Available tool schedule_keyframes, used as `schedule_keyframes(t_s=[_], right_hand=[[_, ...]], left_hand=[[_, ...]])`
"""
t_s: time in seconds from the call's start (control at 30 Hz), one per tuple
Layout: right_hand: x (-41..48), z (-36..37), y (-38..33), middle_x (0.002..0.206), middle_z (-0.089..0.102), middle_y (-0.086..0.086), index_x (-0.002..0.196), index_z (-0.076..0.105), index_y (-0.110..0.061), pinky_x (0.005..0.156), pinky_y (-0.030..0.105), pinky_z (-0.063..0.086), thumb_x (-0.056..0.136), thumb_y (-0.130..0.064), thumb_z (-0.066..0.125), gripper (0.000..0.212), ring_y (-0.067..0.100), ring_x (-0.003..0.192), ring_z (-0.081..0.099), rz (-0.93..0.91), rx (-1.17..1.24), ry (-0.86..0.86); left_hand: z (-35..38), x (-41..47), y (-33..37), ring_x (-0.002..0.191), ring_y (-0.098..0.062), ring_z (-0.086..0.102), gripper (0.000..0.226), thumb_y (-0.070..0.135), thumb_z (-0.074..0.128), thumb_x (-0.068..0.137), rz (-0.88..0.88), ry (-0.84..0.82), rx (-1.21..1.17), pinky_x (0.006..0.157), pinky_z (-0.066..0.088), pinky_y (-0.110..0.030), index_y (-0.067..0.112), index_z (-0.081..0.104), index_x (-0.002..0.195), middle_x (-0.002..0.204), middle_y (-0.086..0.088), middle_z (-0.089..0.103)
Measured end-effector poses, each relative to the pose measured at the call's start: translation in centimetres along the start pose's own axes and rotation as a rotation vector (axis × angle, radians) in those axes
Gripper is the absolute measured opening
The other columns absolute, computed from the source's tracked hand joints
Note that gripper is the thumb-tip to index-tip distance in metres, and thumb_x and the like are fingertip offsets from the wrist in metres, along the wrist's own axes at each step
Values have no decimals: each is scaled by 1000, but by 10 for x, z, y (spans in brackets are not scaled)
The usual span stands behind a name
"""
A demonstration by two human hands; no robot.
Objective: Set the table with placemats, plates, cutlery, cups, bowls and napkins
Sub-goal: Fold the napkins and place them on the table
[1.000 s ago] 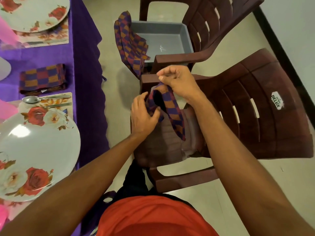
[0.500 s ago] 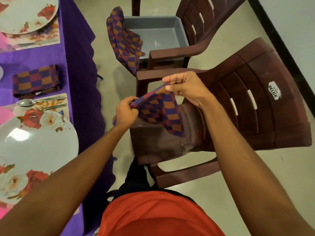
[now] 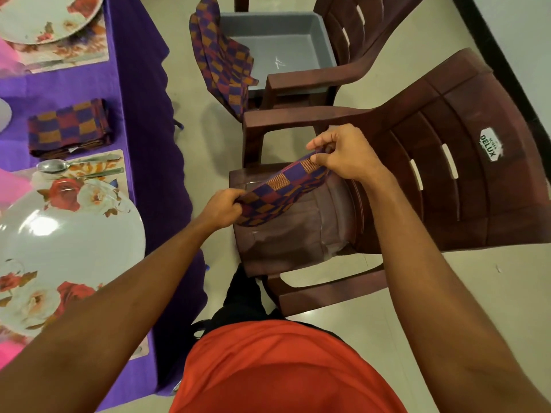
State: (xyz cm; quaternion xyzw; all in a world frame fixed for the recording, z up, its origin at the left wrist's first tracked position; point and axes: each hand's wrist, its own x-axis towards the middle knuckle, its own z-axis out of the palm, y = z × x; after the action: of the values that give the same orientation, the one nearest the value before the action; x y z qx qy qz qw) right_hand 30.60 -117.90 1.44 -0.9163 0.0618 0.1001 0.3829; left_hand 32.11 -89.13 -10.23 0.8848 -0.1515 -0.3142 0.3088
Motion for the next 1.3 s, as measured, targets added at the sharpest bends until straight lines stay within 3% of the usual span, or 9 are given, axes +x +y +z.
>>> schedule_keyframes(t_s=[0.17, 0.3, 0.4, 0.5, 0.7, 0.8, 0.93, 1.17, 1.3], right_hand=[[-6, -4, 24, 84, 70, -4, 88, 79, -21, 76, 32, 57, 86, -20, 78, 3, 10, 79, 65, 61, -172, 36], [-18, 1, 61, 90, 68, -2, 81, 73, -15, 74, 29, 51, 80, -22, 82, 11, 12, 82, 63, 128, -67, 224], [-31, 6, 83, 83, 72, -6, 77, 66, -19, 68, 26, 53, 84, -19, 79, 15, 4, 76, 67, 208, 98, 254], [-43, 12, 95, 79, 69, -8, 77, 59, -28, 59, 18, 47, 88, -18, 75, 22, -4, 67, 63, 261, 145, 266], [-53, 55, 68, 82, 62, -11, 92, 66, -14, 68, 26, 50, 92, -25, 70, 11, 0, 71, 56, 281, 223, 821], [-54, 76, 42, 82, 61, -14, 92, 67, -15, 70, 27, 51, 92, -26, 69, 12, 1, 74, 58, 281, 275, 962], [-54, 118, -1, 80, 69, -7, 91, 72, -14, 67, 25, 53, 88, -23, 75, 9, 7, 72, 64, 226, 443, 856], [-40, 147, -36, 87, 75, 2, 97, 77, -6, 71, 19, 56, 89, -12, 74, 10, 9, 79, 70, 225, 597, 805], [-36, 150, -36, 93, 75, 2, 101, 78, -9, 78, 29, 61, 89, -15, 74, 14, 11, 86, 72, 221, 632, 765]], left_hand=[[7, -5, -21, 91, -24, 66, 30, 2, 48, 91, -51, 28, -44, 79, 57, -37, 14, 72, 105, 96, -7, 71], [-1, -5, -17, 96, -15, 66, 31, 1, 45, 98, -86, 99, -321, 79, 54, -24, 23, 65, 107, 101, -1, 70], [-11, -4, -9, 92, -11, 65, 22, 4, 47, 102, -83, 115, -411, 70, 53, -16, 18, 60, 112, 102, -1, 68], [-21, 4, -4, 91, -17, 66, 15, 10, 48, 103, -66, 162, -486, 75, 56, -24, 15, 60, 109, 99, -5, 69], [-26, 14, 26, 89, -17, 72, 16, 14, 55, 101, -149, 377, -786, 77, 60, -34, 14, 70, 105, 95, -2, 75], [-25, 12, 43, 87, -15, 74, 15, 18, 60, 99, -249, 511, -944, 79, 62, -39, 22, 72, 92, 93, -1, 76], [-2, 2, 72, 91, -21, 73, 11, 21, 66, 95, -124, 528, -832, 82, 61, -42, 16, 75, 98, 95, -7, 76], [25, -13, 90, 95, -7, 70, 26, 30, 64, 94, 60, 490, -605, 86, 59, -35, 15, 76, 111, 100, 3, 76], [24, -16, 88, 101, -7, 69, 35, 37, 59, 94, 48, 446, -630, 90, 58, -37, 16, 73, 118, 107, 3, 75]])
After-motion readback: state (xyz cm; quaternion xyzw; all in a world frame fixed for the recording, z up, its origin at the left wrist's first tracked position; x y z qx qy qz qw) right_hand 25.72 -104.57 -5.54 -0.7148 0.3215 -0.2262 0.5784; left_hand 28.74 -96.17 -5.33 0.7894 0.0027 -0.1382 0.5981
